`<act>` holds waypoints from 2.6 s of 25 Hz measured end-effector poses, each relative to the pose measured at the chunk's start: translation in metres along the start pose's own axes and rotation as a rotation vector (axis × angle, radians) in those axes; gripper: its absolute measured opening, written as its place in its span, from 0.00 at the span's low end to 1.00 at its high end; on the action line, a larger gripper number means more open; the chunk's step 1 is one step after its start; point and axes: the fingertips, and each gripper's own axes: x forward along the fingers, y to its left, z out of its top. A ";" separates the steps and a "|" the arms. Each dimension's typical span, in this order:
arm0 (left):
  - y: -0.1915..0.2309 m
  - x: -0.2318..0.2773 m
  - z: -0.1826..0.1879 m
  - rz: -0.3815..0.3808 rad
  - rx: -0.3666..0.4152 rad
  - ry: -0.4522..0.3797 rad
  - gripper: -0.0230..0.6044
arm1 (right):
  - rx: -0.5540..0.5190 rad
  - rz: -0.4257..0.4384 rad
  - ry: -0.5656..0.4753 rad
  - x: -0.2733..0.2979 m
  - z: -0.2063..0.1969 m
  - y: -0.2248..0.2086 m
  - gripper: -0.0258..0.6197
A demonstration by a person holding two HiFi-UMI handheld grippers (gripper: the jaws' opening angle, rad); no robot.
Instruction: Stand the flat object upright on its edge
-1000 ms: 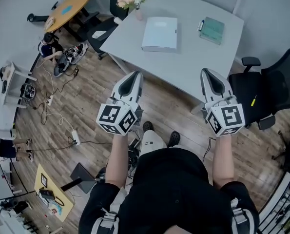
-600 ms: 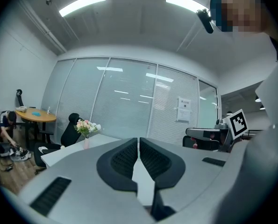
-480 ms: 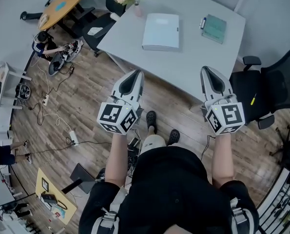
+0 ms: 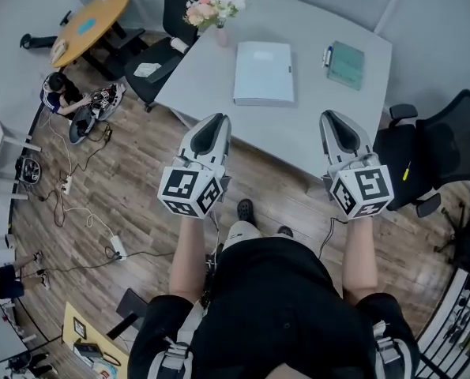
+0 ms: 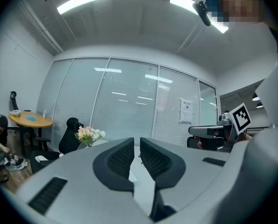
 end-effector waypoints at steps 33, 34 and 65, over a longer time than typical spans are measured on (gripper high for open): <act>0.134 0.081 -0.052 -0.143 -0.044 0.158 0.31 | 0.089 -0.136 0.145 0.137 -0.053 0.013 0.30; 0.138 0.084 -0.053 -0.140 -0.046 0.161 0.31 | 0.092 -0.131 0.146 0.144 -0.054 0.012 0.30; 0.183 0.292 -0.034 -0.022 -0.039 0.213 0.31 | 0.171 -0.044 0.146 0.304 -0.066 -0.178 0.31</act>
